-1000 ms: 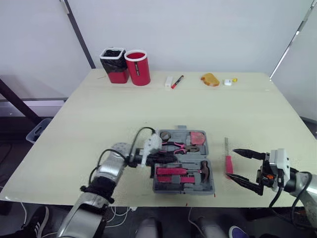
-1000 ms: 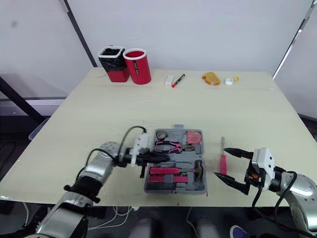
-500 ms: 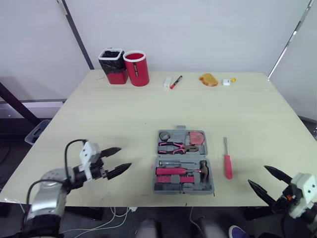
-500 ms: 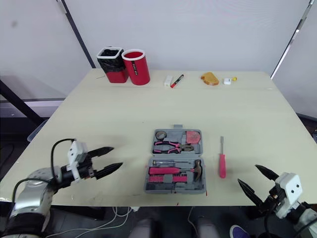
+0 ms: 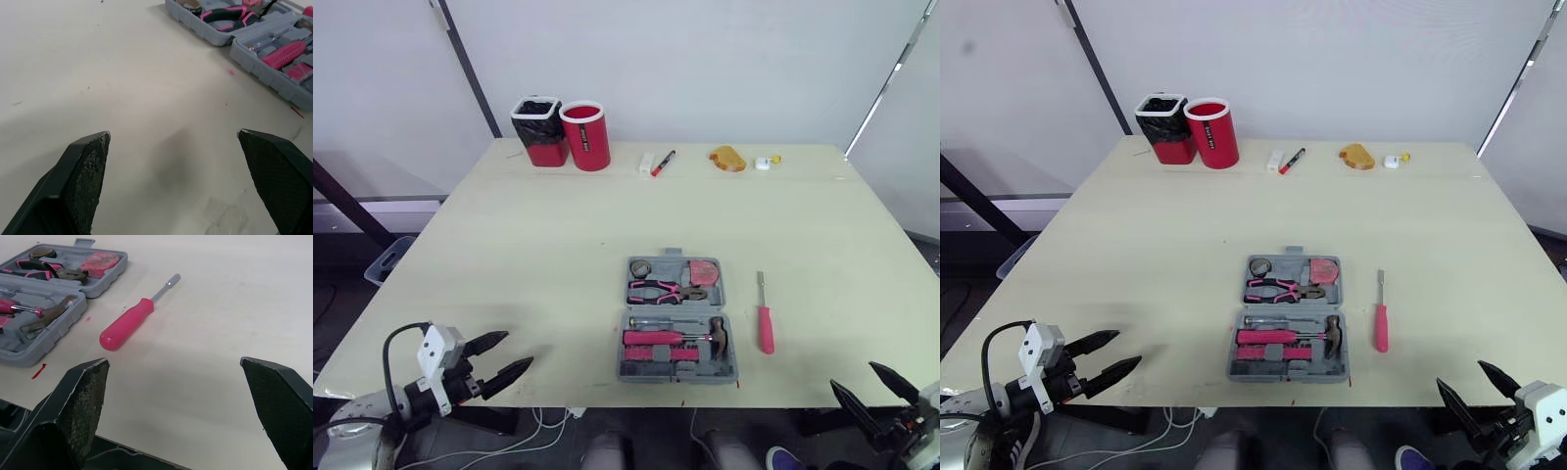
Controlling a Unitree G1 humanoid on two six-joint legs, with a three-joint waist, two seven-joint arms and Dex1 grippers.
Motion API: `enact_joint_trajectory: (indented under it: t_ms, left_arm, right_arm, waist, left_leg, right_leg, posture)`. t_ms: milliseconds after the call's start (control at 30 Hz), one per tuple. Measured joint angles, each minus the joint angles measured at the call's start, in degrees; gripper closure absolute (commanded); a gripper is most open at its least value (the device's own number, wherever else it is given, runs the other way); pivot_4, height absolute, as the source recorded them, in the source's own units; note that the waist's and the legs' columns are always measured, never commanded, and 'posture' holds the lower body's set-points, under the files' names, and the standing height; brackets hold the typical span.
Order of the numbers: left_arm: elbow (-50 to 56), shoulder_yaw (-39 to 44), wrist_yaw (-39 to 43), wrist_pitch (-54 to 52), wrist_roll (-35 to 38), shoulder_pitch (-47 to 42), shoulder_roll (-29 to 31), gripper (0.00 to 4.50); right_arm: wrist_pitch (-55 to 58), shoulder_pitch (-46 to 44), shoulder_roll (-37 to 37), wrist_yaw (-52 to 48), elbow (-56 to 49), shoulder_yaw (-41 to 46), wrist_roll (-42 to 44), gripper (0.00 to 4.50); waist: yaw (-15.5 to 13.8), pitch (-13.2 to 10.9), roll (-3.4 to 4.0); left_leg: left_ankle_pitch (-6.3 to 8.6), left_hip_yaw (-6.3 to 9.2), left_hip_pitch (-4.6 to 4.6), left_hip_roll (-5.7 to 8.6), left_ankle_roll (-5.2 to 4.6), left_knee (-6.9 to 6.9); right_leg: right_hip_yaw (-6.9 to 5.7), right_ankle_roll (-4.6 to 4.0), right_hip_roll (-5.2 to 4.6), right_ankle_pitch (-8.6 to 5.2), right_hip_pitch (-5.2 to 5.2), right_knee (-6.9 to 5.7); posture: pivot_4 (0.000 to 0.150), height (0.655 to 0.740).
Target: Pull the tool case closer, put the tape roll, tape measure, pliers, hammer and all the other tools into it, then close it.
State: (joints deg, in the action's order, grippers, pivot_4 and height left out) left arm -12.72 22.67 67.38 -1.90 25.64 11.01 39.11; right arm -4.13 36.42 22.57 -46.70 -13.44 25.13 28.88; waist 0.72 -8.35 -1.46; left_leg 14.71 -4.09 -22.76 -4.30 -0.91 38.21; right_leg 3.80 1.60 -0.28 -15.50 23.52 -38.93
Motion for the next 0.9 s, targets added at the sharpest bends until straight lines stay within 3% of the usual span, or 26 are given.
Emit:
enact_joint_trajectory:
  t_ms: [333,567,900]
  left_arm:
    - [9.06,-3.84,0.66,-2.82,1.30,-4.58,1.14,0.07]
    - [18.16,-11.97,4.50,-5.58,1.38,-11.44,4.68,0.07]
    - [23.04,-19.24,12.15,-7.61,3.03,-21.11,6.91,0.07]
  right_arm:
    - [7.21,-10.94,4.05,5.34,-4.18,-3.92,-1.41,0.00]
    - [19.88,-23.22,-0.54,19.43,-7.92,-15.40,-7.82,0.00]
    - [31.61,-30.75,-8.86,34.88,-5.27,-20.98,-15.52,0.00]
  waist:
    - [0.07,0.00,0.01]
    - [-0.02,-0.02,0.06]
    - [0.14,-0.06,0.07]
  left_leg:
    - [0.00,-0.11,-0.02,0.06,0.00,-0.03]
    - [-0.01,-0.15,-0.09,0.12,0.00,-0.02]
    - [-0.01,-0.17,-0.19,0.14,0.00,-0.03]
  right_leg:
    - [0.02,-0.10,0.10,0.06,0.01,-0.01]
    - [0.03,-0.10,0.17,0.06,0.02,0.01]
    - [0.05,0.04,0.26,0.12,0.13,0.00]
  posture:
    - [0.150,0.7400]
    - [0.150,0.7400]
    - [0.150,0.7400]
